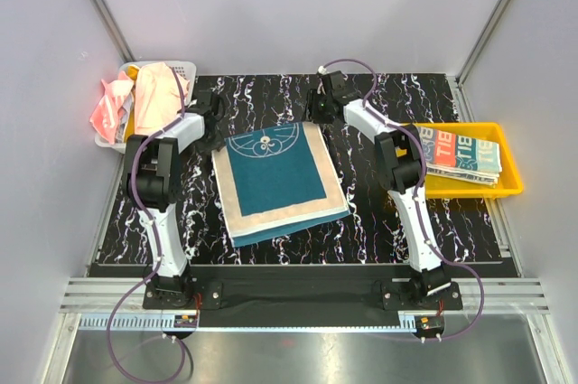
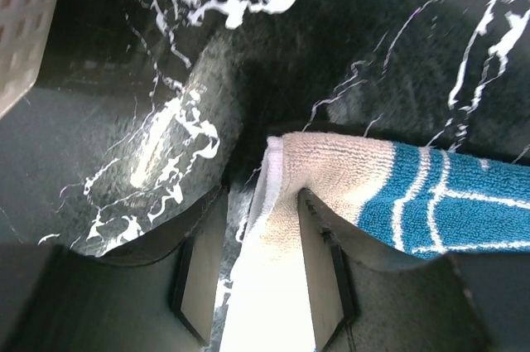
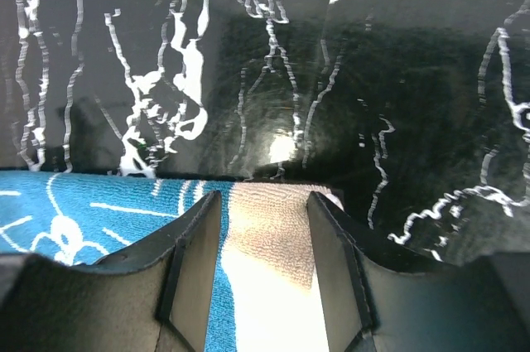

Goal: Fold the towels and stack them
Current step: Fold the towel

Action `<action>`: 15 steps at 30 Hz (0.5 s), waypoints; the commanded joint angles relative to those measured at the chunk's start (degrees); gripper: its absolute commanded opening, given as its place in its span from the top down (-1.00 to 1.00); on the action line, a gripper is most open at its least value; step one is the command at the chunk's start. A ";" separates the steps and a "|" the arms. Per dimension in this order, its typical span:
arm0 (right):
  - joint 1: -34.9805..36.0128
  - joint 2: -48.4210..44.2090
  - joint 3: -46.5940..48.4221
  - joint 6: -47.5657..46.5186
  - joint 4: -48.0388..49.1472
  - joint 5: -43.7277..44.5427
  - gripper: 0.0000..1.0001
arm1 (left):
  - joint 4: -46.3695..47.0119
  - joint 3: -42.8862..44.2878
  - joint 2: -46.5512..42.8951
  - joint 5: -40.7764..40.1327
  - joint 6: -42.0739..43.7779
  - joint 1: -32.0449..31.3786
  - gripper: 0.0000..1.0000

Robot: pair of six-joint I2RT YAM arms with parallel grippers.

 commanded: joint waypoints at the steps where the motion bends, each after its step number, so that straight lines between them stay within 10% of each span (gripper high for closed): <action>1: 0.13 -0.09 1.63 -3.09 -4.07 7.05 -0.08 | 0.02 2.77 0.98 -2.92 0.81 0.57 0.11; 15: 0.13 -4.65 -2.40 -4.77 -6.10 21.28 -0.20 | 2.56 10.86 5.72 5.94 6.77 0.57 0.10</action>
